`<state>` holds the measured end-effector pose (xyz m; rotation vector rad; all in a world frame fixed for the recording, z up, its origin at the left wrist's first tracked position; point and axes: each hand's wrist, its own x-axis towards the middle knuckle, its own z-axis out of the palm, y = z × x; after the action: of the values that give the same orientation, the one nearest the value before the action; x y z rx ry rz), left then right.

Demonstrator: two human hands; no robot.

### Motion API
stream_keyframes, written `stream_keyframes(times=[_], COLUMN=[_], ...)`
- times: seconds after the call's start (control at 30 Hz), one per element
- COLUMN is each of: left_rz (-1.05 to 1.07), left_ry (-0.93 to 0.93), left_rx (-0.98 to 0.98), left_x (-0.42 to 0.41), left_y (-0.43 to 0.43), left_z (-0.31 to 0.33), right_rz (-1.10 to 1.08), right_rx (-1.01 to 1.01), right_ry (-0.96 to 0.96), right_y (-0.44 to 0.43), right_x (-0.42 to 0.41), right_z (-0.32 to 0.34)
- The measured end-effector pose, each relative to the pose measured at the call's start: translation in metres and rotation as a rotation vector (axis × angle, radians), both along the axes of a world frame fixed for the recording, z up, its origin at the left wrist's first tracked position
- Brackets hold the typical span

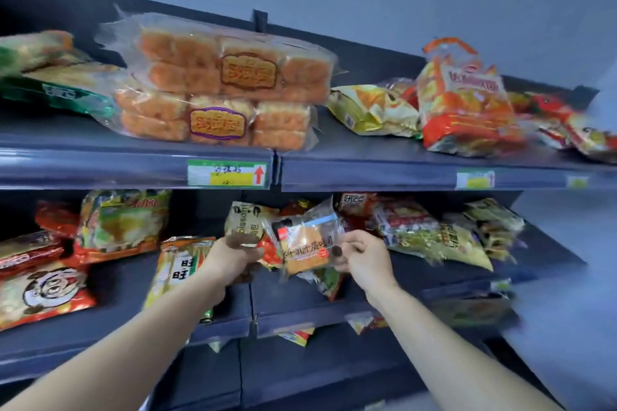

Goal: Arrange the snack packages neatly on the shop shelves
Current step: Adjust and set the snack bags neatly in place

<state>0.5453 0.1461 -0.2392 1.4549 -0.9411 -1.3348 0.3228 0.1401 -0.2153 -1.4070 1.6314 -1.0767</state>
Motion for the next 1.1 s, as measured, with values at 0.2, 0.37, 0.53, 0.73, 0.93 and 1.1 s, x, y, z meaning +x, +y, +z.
stream_keyframes(times=[0.2,0.37,0.53,0.73,0.93,1.1], left_rz=[-0.239,-0.313,-0.372,-0.463,-0.528,-0.556], left_ry=[-0.038,-0.035,-0.073,-0.153,-0.203,-0.195], left_rx=[0.008,-0.035,-0.046,-0.033,-0.025,-0.034], left_x=[-0.121,-0.239,-0.346,-0.441,-0.527,-0.593], left_y=[-0.030,-0.068,-0.104,-0.141,-0.189,-0.241], left_z=[0.006,0.012,0.015,0.006,-0.008,-0.028], right_rz=[-0.155,-0.218,-0.253,-0.316,-0.388,-0.431], right_rx=[-0.008,-0.018,-0.026,0.005,0.032,0.052], right_ry=[-0.043,-0.042,-0.016,-0.025,-0.033,-0.047], right_y=[-0.001,-0.022,-0.048,-0.076,-0.113,-0.160], right_x=[-0.116,-0.226,-0.331,-0.428,-0.504,-0.568], right_z=[-0.004,0.003,0.009,-0.003,-0.023,-0.039])
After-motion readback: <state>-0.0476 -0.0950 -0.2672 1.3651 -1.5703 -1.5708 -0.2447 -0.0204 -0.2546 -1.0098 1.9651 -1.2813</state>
